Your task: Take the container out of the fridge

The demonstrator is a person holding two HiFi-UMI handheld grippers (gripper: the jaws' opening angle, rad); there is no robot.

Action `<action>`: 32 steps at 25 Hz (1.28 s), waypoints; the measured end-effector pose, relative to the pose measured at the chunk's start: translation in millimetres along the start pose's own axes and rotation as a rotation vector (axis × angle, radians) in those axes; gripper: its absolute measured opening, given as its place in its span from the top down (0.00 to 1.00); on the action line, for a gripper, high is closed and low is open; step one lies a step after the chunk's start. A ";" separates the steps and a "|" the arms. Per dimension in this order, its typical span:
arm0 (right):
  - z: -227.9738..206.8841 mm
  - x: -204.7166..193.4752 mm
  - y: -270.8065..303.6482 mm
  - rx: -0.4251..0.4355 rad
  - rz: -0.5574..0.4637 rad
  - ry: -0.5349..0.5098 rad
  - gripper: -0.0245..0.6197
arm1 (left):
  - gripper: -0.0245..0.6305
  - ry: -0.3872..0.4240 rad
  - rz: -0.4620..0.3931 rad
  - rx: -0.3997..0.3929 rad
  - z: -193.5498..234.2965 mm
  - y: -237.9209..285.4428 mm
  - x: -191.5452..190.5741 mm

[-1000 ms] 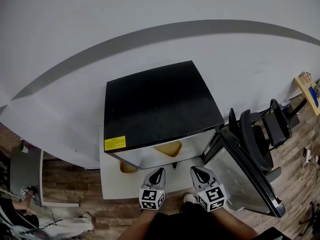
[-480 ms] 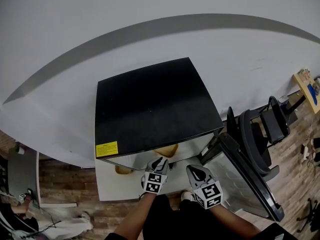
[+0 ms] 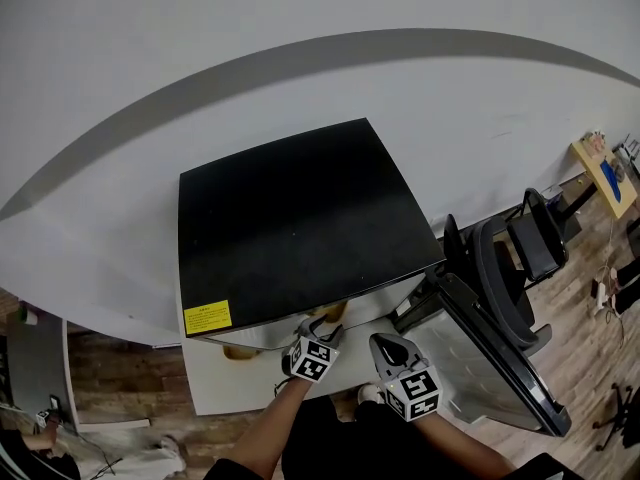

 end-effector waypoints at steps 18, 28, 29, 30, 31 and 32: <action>-18.8 -8.4 -9.7 -0.080 0.015 0.039 0.97 | 0.70 0.191 0.239 -0.014 -5.4 71.3 0.8; -16.9 -6.1 -6.8 -0.068 0.014 0.041 0.97 | 0.85 0.281 0.274 -0.075 -8.4 62.6 -5.3; -17.0 -6.2 -6.1 -0.065 0.014 0.041 0.97 | 0.86 0.296 0.267 -0.076 -8.8 58.9 -6.5; -17.0 -6.6 -5.6 -0.061 0.014 0.040 0.97 | 0.87 0.312 0.259 -0.074 -9.0 54.9 -7.7; -17.0 -6.9 -5.1 -0.057 0.015 0.040 0.97 | 0.88 0.328 0.252 -0.070 -9.2 50.6 -9.0; -17.2 -7.1 -4.7 -0.053 0.015 0.040 0.97 | 0.88 0.343 0.245 -0.065 -9.3 46.3 -9.9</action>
Point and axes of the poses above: the fingertips, and each gripper's own axes: y forward along the fingers, z to its left, x out of its top, the point moved 4 cm from there along -y, backward along the fingers, and after that the axes turned 1 degree about x, right-handed, at the moved point
